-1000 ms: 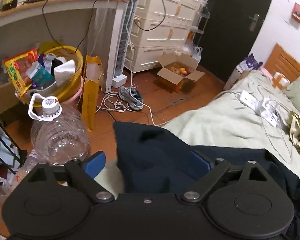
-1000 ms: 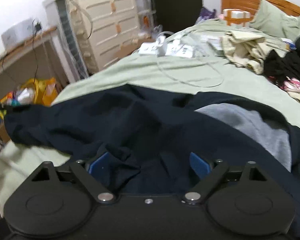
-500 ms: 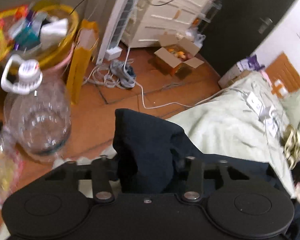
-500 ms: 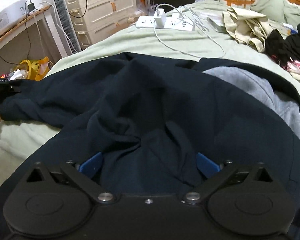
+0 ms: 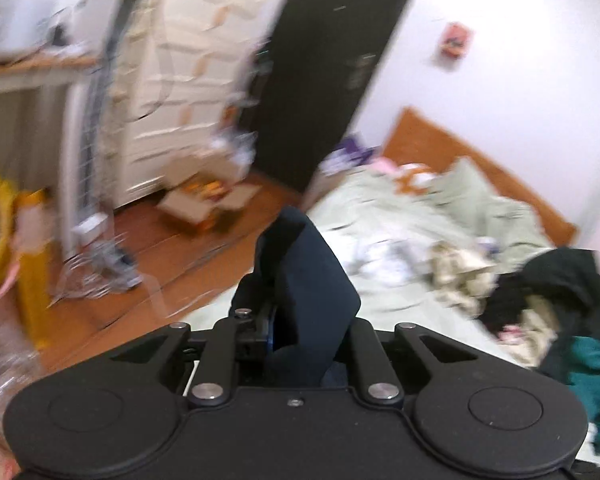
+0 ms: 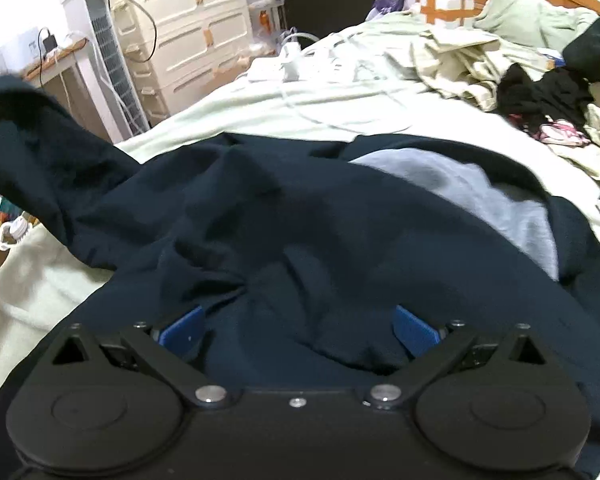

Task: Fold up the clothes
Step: 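Lift the other navy sleeve with the left gripper and fold it across the body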

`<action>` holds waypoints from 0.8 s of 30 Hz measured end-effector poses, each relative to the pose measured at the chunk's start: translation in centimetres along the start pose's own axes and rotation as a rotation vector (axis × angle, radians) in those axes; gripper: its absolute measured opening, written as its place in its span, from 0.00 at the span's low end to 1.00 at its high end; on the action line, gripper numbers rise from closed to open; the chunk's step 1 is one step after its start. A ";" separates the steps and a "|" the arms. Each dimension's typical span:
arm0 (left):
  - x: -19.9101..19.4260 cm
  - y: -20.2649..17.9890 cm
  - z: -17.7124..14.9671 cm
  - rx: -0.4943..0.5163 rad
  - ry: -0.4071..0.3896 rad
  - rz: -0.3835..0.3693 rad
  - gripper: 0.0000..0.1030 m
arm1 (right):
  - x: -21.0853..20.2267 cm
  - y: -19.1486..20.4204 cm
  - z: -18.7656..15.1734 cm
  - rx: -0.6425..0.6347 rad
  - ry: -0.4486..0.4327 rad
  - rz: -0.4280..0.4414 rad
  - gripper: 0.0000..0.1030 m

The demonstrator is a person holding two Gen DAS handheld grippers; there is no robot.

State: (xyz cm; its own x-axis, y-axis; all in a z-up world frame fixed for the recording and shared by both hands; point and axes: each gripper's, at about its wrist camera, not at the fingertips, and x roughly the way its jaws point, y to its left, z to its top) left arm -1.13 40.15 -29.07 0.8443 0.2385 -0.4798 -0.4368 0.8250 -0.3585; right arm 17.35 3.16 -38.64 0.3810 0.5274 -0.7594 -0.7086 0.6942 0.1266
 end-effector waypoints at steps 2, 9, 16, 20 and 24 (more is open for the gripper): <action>-0.2 -3.4 0.3 0.023 -0.015 -0.086 0.13 | -0.6 -0.7 -0.1 0.009 -0.012 0.000 0.99; 0.6 -15.3 -1.4 0.086 0.011 -0.377 0.09 | -4.2 -3.6 -1.4 0.025 -0.047 -0.002 0.99; 2.2 -25.5 -6.0 0.174 0.139 -0.561 0.08 | -9.8 -7.9 -4.0 0.126 -0.081 -0.010 0.98; 2.9 -30.2 -10.1 0.255 0.216 -0.629 0.08 | -13.4 -10.5 -5.4 0.190 -0.109 -0.026 0.98; 4.6 -32.9 -14.6 0.360 0.286 -0.618 0.08 | -15.8 -13.3 -7.8 0.254 -0.104 -0.052 0.98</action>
State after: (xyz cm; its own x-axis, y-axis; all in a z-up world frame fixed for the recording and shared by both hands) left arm 12.61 6.62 -31.19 0.7676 -0.4212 -0.4831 0.2571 0.8928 -0.3699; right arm 16.14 -18.23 -33.26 0.4810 0.5258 -0.7015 -0.5199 0.8154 0.2546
